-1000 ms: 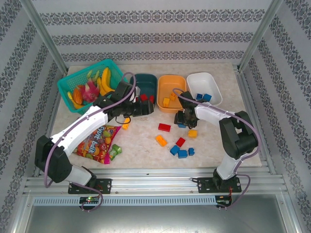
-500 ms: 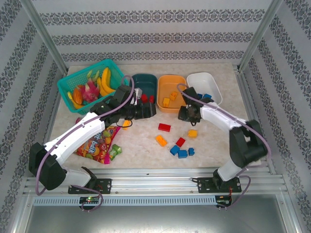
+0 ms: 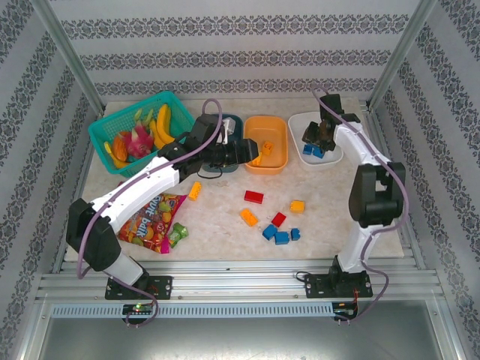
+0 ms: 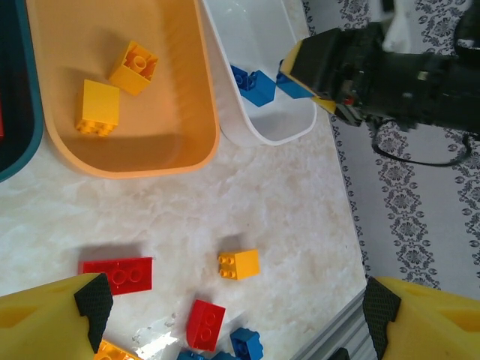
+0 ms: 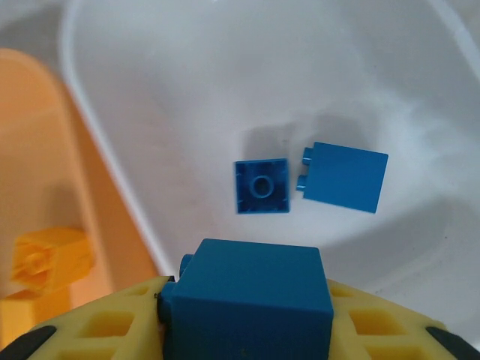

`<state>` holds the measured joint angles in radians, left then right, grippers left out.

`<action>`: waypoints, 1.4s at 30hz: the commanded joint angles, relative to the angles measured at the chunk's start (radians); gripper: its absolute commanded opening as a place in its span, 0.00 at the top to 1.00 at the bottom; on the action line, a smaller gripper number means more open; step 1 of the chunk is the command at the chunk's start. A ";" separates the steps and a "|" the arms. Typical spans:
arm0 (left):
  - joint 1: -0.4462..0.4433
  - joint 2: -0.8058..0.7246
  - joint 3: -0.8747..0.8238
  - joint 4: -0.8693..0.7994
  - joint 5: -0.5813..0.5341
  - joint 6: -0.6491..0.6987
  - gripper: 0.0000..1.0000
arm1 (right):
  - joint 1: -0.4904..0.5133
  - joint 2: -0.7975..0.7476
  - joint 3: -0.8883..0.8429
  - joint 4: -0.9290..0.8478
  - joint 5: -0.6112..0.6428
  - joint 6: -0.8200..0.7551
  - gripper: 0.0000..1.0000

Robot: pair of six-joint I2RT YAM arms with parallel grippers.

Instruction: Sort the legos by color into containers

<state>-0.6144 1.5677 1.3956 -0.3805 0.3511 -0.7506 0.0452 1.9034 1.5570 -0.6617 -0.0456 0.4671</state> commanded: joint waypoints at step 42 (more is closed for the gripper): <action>-0.010 -0.216 -0.122 -0.213 -0.164 0.010 0.13 | 0.209 -0.752 -0.438 0.159 -0.066 0.011 0.40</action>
<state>-0.6144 1.3827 1.3212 -0.5053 0.2371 -0.7383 0.2001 1.2232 1.2118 -0.5644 -0.0910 0.4721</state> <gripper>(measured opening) 0.876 0.595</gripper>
